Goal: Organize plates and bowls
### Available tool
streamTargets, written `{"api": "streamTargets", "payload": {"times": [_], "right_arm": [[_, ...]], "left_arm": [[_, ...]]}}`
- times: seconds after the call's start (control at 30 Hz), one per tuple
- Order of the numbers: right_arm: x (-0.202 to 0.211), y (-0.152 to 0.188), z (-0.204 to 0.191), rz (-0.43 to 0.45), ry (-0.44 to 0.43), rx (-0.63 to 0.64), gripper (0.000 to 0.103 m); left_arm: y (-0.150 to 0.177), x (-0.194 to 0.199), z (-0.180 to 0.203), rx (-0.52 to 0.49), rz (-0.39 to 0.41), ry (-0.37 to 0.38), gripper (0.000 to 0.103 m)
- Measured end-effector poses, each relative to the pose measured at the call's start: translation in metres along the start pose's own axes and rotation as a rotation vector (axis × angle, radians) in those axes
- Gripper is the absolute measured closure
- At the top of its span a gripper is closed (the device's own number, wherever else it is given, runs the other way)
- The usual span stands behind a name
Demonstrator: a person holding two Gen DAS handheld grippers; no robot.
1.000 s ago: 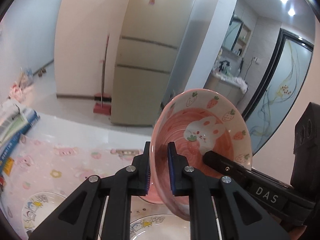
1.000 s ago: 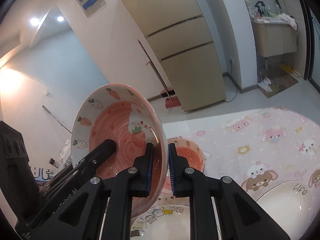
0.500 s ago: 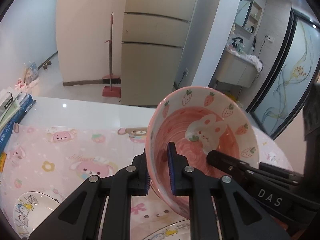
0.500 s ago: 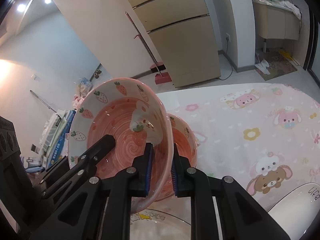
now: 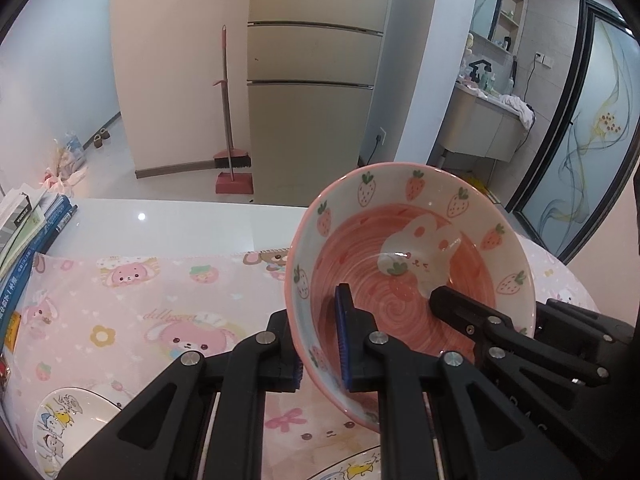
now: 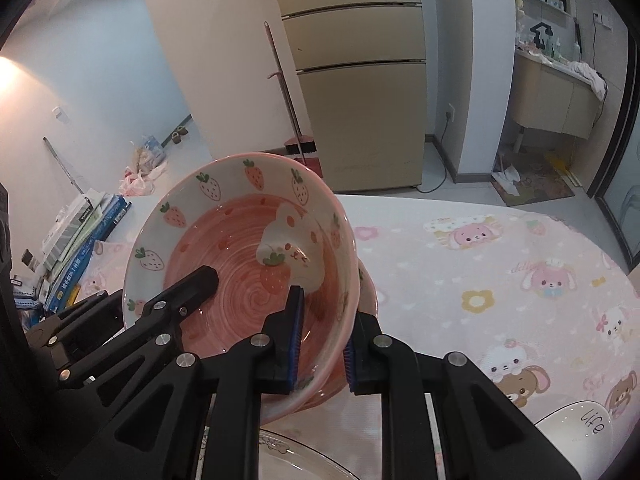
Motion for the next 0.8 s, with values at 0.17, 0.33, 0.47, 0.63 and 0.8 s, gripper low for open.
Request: {"api": "streamTargets", "payload": {"times": [0.17,0.33,0.47,0.63,0.8], "right_arm": [[-0.011,0.001,0.01,-0.056,-0.049,-0.047,0.084],[-0.008,0.001,0.016,-0.06,-0.077,-0.073,0.084],[-0.004,0.0,0.017,-0.046,-0.032,-0.035,0.084],[-0.001,0.0,0.012,-0.036,-0.004,0.037,0.084],[0.002,-0.001,0.011,-0.035,-0.001,0.033,0.084]], "left_arm": [[0.002,-0.008,0.0,-0.025,-0.012,-0.032,0.092],[0.0,-0.01,-0.005,-0.002,-0.021,-0.014,0.091],[0.001,-0.016,-0.008,0.016,-0.054,-0.016,0.092],[0.0,-0.014,-0.007,0.015,-0.058,-0.018,0.092],[0.002,-0.015,-0.007,0.021,-0.061,-0.008,0.092]]}}
Point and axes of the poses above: each gripper's, at about its wrist camera, not at the fingertips, and x roughly against the way its jaws point, z to its right, y to its underside, the point moved 1 cm from there along -x, roughly the way its jaws point, and after that the axes turned 1 degree about -x, right-handed, at the moved point
